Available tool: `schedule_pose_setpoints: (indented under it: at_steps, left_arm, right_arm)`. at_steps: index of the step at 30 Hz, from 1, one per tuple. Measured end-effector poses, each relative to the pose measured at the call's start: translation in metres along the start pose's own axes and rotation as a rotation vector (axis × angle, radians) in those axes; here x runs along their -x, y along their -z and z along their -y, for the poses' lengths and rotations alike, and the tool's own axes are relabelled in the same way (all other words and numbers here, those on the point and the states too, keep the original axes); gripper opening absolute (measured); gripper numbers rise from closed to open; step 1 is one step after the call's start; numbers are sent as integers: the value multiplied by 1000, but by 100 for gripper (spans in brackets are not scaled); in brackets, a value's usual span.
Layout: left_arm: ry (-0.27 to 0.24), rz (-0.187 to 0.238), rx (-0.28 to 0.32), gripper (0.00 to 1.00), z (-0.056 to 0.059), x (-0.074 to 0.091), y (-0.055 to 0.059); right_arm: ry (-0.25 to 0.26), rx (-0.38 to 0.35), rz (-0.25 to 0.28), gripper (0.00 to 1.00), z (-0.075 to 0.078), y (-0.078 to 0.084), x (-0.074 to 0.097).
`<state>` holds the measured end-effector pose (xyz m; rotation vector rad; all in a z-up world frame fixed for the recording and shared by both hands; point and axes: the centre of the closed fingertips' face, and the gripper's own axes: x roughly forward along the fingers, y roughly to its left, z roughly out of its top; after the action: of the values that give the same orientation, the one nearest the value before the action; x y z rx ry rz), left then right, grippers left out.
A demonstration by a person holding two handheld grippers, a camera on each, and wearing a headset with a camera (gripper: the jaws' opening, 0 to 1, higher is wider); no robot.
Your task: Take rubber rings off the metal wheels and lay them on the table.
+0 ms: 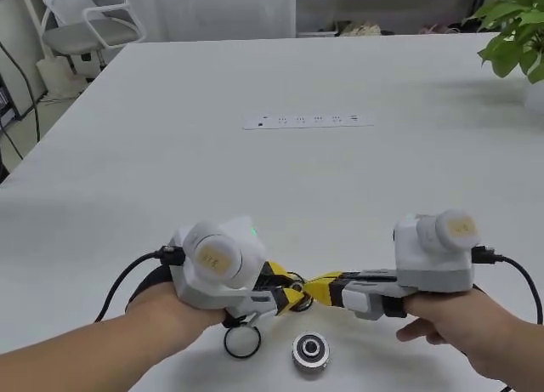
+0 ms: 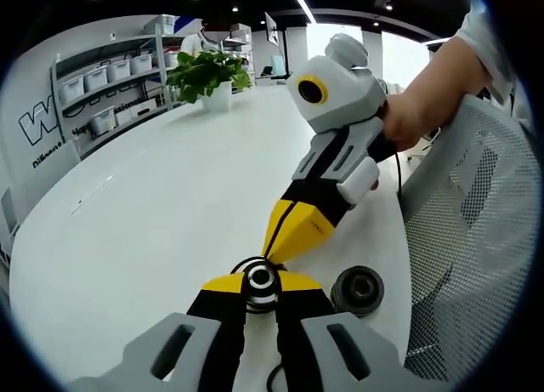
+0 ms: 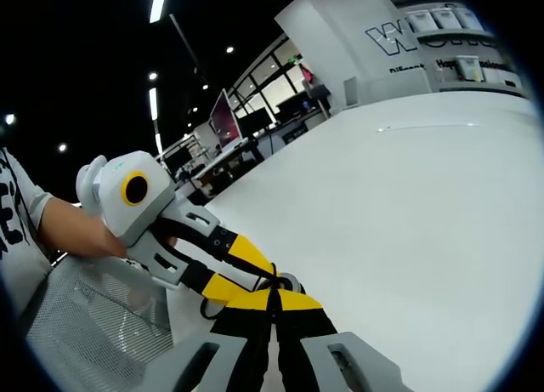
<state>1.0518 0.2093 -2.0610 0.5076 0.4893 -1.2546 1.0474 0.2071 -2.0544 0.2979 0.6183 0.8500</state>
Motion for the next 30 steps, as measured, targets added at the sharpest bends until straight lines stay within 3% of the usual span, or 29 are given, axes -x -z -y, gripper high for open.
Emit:
schedule_pose_setpoints:
  at_steps: [11, 21, 30]
  left_arm:
    - [5, 11, -7, 7, -3, 5, -6]
    - [5, 22, 12, 16, -7, 20, -10]
    - [28, 21, 14, 26, 0, 39, -11]
  right_arm:
    - [7, -14, 12, 0, 3, -2, 2]
    - [6, -23, 30, 0, 3, -8, 6]
    - [-3, -28, 41, 0, -1, -12, 9]
